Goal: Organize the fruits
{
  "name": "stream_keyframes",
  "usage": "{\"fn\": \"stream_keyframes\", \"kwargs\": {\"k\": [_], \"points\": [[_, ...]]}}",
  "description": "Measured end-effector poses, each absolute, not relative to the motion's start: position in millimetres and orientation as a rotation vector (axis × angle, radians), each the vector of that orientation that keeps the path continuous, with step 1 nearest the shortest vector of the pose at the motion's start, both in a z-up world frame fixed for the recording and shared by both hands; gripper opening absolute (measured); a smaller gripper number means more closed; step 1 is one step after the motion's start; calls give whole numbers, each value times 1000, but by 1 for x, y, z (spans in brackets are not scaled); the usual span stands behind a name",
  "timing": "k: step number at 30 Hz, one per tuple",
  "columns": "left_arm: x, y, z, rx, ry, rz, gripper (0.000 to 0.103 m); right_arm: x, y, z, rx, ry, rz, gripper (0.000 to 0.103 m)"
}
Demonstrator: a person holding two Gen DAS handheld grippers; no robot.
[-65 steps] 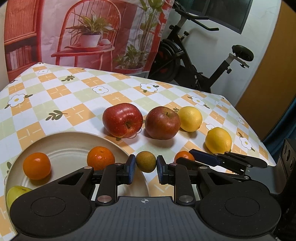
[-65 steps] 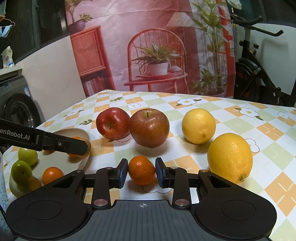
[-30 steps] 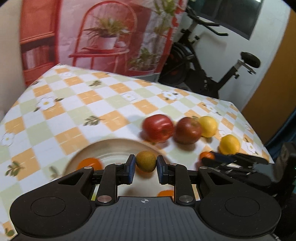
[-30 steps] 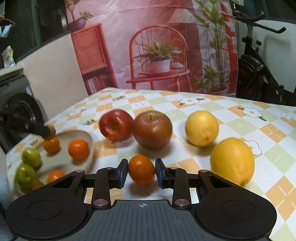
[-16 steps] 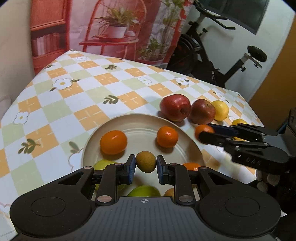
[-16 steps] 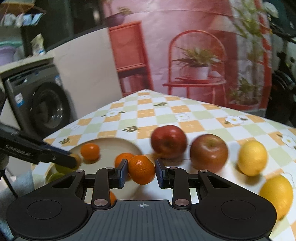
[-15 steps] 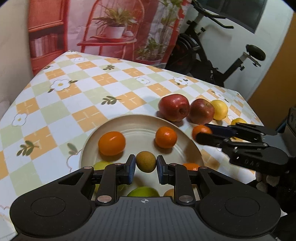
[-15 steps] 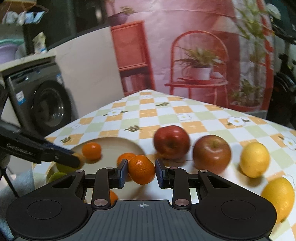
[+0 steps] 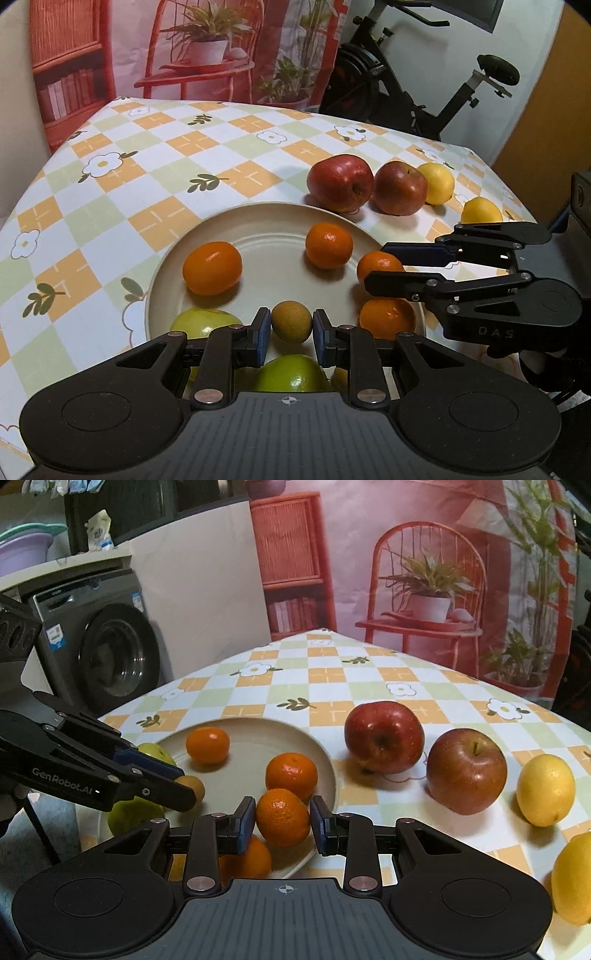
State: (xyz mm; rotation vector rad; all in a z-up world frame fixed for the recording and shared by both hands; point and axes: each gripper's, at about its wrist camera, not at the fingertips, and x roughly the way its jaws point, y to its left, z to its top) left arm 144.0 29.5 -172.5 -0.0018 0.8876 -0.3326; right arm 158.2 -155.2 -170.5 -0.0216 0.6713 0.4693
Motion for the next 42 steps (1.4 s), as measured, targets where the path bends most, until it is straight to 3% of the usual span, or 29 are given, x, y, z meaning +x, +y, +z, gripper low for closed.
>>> {"fn": "stream_keyframes", "kwargs": {"k": [24, 42], "points": [[145, 33, -166, -41, 839, -273, 28, 146, -198, -162, 50, 577, 329, 30], [163, -7, -156, -66, 766, -308, 28, 135, -262, -193, 133, 566, 107, 30]]}}
